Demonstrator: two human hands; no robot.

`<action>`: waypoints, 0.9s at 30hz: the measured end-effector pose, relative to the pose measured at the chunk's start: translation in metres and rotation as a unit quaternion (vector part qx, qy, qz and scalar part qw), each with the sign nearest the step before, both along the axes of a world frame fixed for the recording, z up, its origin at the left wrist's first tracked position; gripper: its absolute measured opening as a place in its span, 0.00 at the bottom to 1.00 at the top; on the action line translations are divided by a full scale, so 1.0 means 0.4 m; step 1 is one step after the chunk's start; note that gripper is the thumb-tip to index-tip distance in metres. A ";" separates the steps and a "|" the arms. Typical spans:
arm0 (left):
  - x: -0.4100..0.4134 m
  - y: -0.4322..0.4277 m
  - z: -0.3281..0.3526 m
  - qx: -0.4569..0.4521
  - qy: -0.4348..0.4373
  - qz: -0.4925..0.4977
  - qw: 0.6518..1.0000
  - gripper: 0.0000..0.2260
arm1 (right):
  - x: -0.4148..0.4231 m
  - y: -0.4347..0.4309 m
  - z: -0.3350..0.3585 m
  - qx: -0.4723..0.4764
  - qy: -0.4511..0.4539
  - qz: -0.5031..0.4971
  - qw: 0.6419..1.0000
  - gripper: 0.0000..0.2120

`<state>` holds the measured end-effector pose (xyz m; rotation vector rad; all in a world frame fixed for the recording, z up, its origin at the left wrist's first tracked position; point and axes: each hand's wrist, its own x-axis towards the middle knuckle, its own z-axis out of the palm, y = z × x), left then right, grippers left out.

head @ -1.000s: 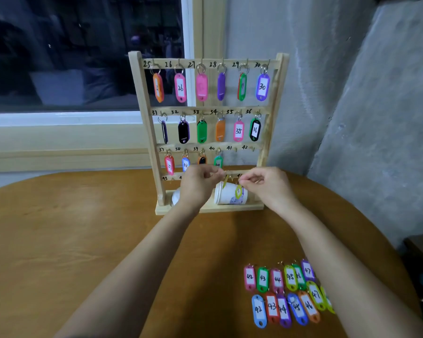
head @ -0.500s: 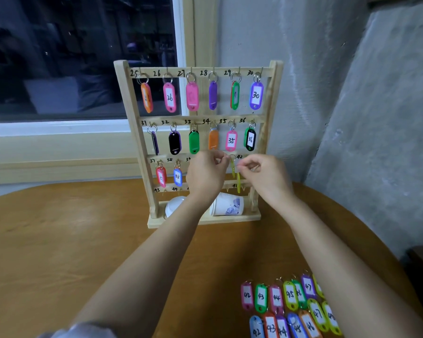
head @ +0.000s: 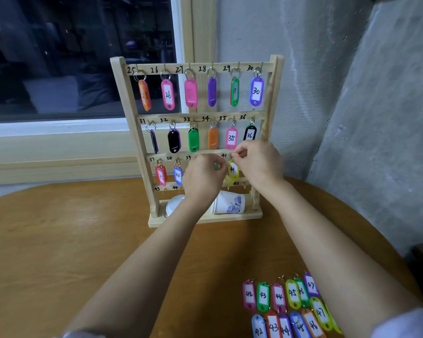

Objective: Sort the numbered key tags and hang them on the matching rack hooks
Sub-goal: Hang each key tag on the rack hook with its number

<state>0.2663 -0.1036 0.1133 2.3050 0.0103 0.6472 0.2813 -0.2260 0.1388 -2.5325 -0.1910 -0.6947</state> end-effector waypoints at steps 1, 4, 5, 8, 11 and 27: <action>-0.002 0.004 -0.003 -0.002 0.004 -0.005 1.000 0.06 | 0.001 0.002 -0.004 -0.020 -0.001 0.001 1.000 0.05; -0.018 0.018 -0.016 0.006 0.015 -0.020 1.000 0.05 | -0.014 -0.002 -0.013 -0.055 -0.012 0.007 0.998 0.06; -0.028 0.023 -0.021 0.006 0.016 -0.025 1.000 0.05 | -0.026 -0.008 -0.016 -0.054 -0.022 0.014 0.998 0.08; -0.069 0.034 -0.045 0.011 0.027 -0.036 0.999 0.06 | -0.082 -0.027 -0.031 -0.027 -0.022 0.034 0.999 0.11; -0.122 0.039 -0.100 0.019 0.066 -0.079 0.994 0.05 | -0.152 -0.052 -0.077 -0.008 0.017 0.047 0.999 0.09; -0.322 -0.037 -0.310 0.089 0.194 -0.187 0.959 0.08 | -0.449 -0.179 -0.324 0.050 0.165 0.054 0.983 0.07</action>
